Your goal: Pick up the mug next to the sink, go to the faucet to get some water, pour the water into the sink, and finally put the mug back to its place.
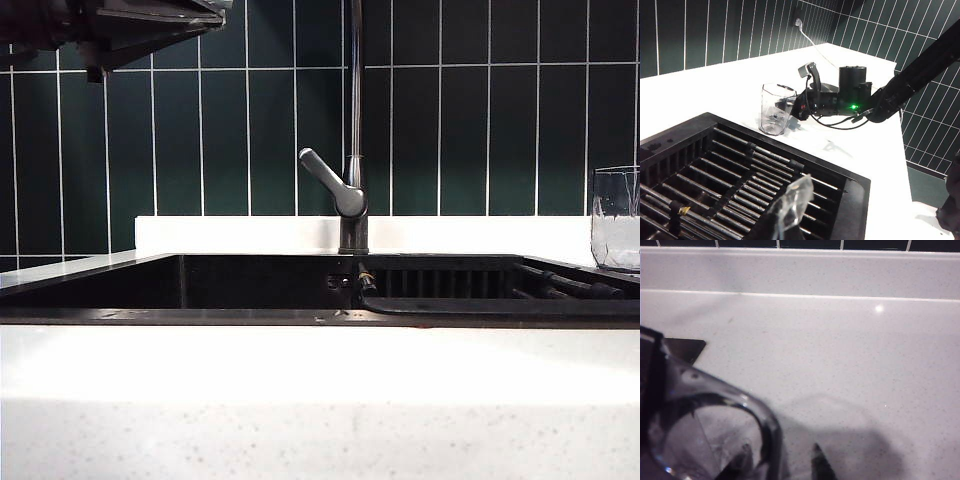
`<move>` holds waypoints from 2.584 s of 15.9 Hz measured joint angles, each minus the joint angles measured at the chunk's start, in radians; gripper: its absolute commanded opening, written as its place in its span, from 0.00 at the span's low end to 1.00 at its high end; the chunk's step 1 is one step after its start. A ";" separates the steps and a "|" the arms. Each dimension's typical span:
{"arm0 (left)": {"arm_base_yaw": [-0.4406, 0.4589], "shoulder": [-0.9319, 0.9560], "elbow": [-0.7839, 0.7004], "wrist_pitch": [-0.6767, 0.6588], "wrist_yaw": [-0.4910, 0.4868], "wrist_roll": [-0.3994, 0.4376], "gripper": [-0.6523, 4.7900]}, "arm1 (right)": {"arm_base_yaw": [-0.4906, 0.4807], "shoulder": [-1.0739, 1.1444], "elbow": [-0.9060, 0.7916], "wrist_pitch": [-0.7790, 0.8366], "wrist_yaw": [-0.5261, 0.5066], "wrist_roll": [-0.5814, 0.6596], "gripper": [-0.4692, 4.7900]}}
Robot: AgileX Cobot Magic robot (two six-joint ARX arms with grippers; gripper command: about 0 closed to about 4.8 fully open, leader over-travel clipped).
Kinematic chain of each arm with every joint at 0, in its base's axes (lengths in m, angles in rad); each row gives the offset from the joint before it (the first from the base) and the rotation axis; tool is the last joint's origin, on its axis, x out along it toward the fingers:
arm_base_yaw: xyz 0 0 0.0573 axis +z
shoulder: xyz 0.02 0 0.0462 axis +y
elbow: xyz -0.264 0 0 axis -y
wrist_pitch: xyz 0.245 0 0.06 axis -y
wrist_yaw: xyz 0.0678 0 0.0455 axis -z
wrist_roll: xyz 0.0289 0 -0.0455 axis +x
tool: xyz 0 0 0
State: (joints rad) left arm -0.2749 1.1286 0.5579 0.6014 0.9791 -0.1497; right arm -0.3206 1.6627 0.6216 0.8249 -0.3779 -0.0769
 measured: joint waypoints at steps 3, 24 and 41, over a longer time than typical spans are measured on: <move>0.000 0.000 0.000 0.000 0.000 0.000 0.11 | 0.000 0.000 0.000 0.000 -0.006 0.000 0.39; 0.000 0.000 0.000 -0.045 0.001 0.032 0.11 | -0.016 -0.060 0.000 -0.083 -0.038 0.000 0.63; 0.000 0.000 0.000 -0.078 0.034 0.068 0.11 | -0.032 -0.520 -0.201 -0.299 -0.027 0.105 0.37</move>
State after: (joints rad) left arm -0.2749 1.1286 0.5579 0.5236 1.0126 -0.0822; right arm -0.3531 1.1427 0.4206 0.5255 -0.4046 0.0277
